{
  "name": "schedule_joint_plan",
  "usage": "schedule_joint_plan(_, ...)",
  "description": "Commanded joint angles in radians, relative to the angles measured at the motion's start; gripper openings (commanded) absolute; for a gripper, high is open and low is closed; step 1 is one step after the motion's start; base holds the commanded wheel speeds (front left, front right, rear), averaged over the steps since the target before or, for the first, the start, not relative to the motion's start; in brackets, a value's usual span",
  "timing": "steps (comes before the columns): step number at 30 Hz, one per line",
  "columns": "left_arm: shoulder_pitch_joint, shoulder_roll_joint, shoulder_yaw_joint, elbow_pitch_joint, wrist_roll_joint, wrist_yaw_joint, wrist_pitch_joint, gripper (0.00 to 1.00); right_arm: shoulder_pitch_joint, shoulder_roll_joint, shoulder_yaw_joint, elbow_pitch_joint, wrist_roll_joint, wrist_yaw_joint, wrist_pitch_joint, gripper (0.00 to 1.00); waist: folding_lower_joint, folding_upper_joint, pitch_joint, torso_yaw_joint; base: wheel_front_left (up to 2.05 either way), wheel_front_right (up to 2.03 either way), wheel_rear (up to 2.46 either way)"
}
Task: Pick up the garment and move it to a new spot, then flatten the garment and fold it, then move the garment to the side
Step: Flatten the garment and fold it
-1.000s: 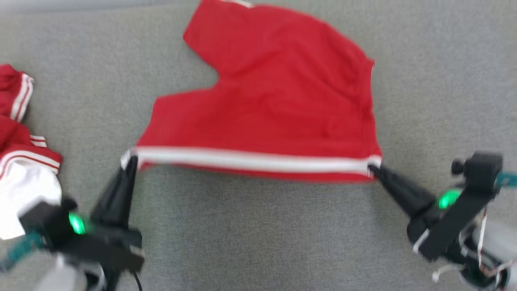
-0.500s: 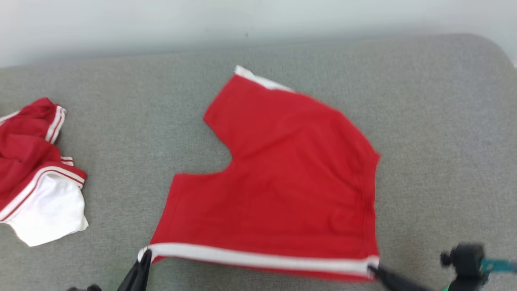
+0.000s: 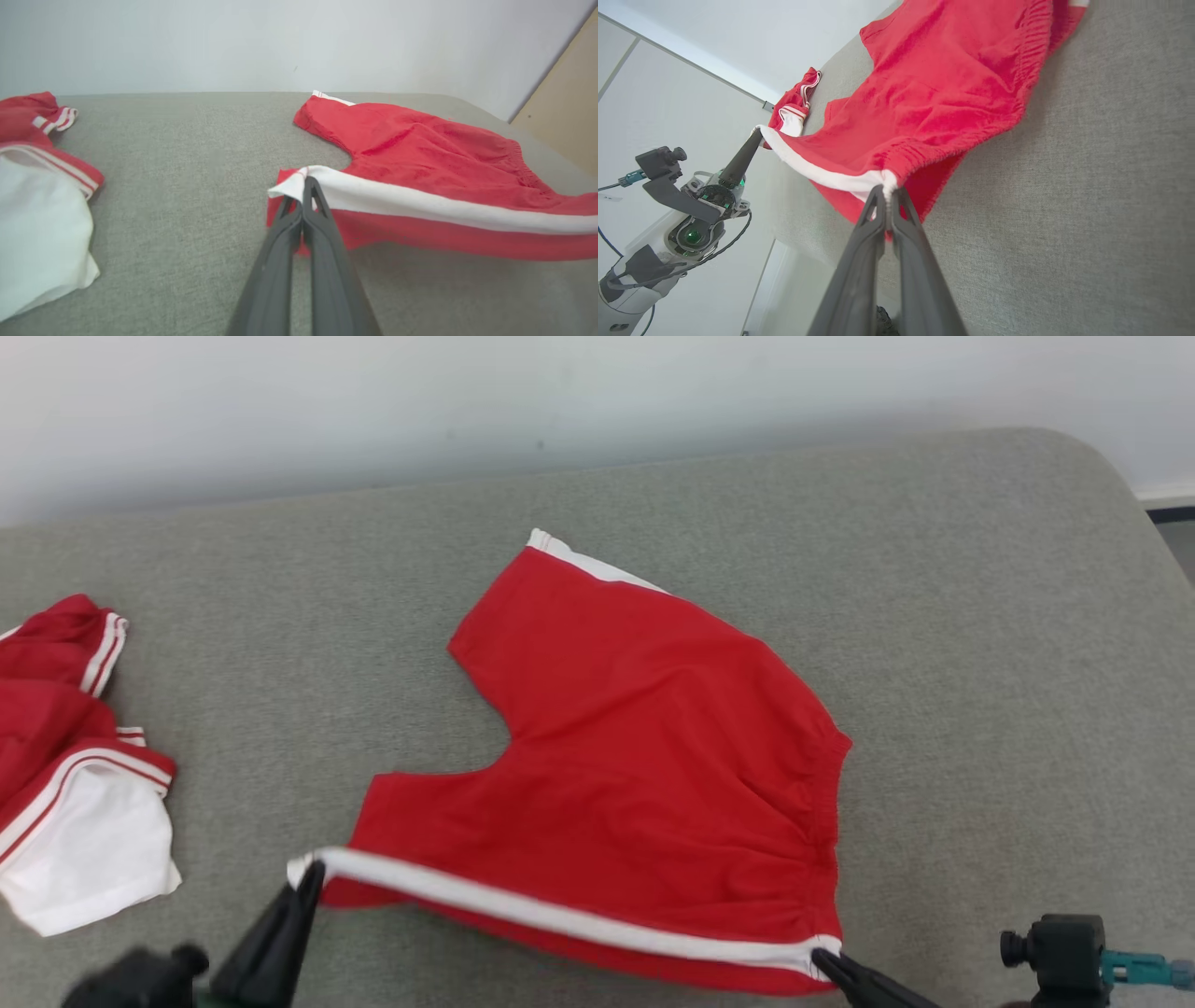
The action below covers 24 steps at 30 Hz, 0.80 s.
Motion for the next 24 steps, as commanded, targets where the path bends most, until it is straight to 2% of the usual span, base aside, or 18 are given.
schedule_joint_plan(1, -0.05, 0.031, -0.017, -0.013, 0.02, 0.002, 0.016, 0.0, -0.007, 0.018, -0.012, -0.006, -0.003, -0.002, -0.007, 0.0, 0.0, 0.0, 0.017, -0.023, 0.0, 0.0, 0.0)
schedule_joint_plan(10, -0.395, 0.239, -0.14, -0.06, -0.017, 0.002, 0.174, 0.0, -0.101, 0.152, -0.102, -0.001, -0.073, -0.002, -0.008, 0.0, 0.0, 0.0, 0.128, -0.143, 0.0, 0.0, 0.0)
schedule_joint_plan(11, -0.395, 0.239, -0.14, -0.06, -0.017, 0.002, 0.174, 0.0, -0.101, 0.152, -0.102, -0.001, -0.073, -0.002, -0.008, 0.0, 0.0, 0.0, 0.128, -0.143, 0.0, 0.0, 0.0)
schedule_joint_plan(16, -0.582, 0.319, -0.221, -0.021, -0.065, 0.002, 0.236, 0.0, -0.159, 0.245, -0.164, 0.03, -0.086, -0.002, -0.008, 0.0, 0.0, 0.0, 0.196, -0.201, 0.0, 0.0, 0.0)
schedule_joint_plan(22, -0.788, 0.358, -0.339, 0.057, -0.098, 0.002, 0.283, 0.0, -0.189, 0.342, -0.256, 0.07, -0.12, -0.002, -0.007, 0.0, 0.0, 0.0, 0.261, -0.246, 0.0, 0.0, 0.0)
schedule_joint_plan(24, -0.853, 0.356, -0.384, 0.085, -0.118, 0.002, 0.293, 0.0, -0.19, 0.37, -0.284, 0.08, -0.136, -0.002, -0.007, 0.0, 0.0, 0.0, 0.279, -0.256, 0.0, 0.0, 0.0)
